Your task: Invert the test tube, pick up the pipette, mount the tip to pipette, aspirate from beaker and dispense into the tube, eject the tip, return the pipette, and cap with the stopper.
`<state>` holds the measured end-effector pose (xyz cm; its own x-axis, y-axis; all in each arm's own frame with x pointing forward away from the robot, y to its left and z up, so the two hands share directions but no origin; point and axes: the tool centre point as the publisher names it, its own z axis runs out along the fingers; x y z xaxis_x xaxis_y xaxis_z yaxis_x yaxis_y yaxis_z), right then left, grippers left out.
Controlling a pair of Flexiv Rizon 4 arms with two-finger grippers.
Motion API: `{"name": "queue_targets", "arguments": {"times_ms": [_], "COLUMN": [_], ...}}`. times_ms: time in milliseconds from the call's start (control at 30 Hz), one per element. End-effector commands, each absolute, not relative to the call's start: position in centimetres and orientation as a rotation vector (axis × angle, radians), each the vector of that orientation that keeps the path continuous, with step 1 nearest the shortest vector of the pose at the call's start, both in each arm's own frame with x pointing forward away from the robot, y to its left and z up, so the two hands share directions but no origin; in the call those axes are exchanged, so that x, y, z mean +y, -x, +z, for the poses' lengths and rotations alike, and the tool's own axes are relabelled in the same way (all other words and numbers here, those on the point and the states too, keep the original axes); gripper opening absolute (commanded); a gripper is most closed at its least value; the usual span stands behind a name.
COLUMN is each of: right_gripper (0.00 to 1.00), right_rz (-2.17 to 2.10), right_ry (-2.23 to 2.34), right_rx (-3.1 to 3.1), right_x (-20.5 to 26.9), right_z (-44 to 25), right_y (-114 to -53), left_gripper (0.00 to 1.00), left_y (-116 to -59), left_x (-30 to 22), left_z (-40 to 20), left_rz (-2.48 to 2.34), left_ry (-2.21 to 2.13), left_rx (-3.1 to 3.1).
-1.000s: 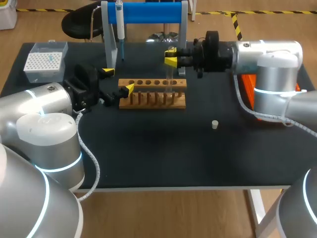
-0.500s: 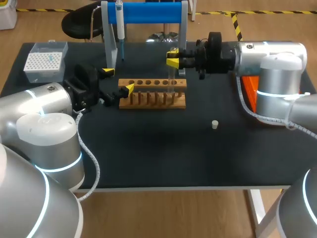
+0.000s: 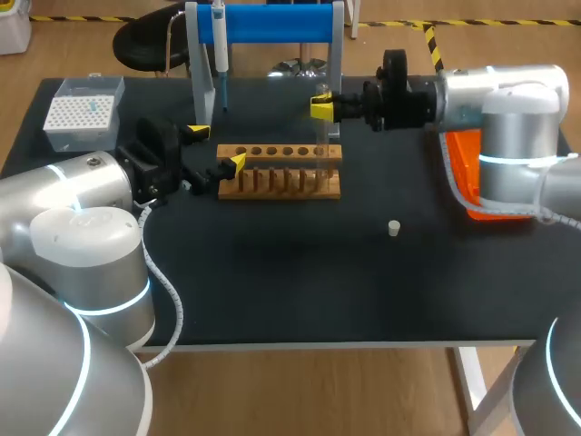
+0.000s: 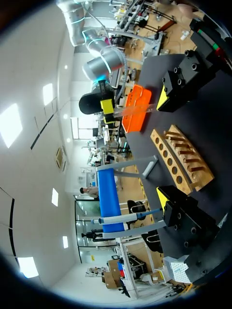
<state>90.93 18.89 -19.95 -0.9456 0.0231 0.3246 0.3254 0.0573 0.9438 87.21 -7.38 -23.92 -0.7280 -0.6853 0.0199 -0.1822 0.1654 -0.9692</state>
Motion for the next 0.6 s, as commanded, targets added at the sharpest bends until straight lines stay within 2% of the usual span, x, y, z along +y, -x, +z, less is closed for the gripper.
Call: {"name": "queue_targets", "arguments": {"times_ms": [33,267,600], "right_gripper": [0.00,0.00,0.00], "right_rz": [-1.616,-1.499,-1.426], "right_ry": [0.717,0.938,1.013], "right_rx": [-1.853,-1.637,-1.526], "right_x": [18.15,17.92,18.10], "right_z": [-19.51,-18.99,-18.71], "right_y": [-91.22,-91.17,-90.55], "left_gripper": [1.00,1.00,1.00], "left_y": [-87.27,-87.27,-87.27], "left_x": [-7.38,-7.38,-7.38], "left_z": [-24.07,-24.07,-24.07], "left_rz": [-1.593,-1.593,-1.593], "left_ry": [0.818,0.818,0.818], "left_rx": [2.020,2.020,2.020]}}
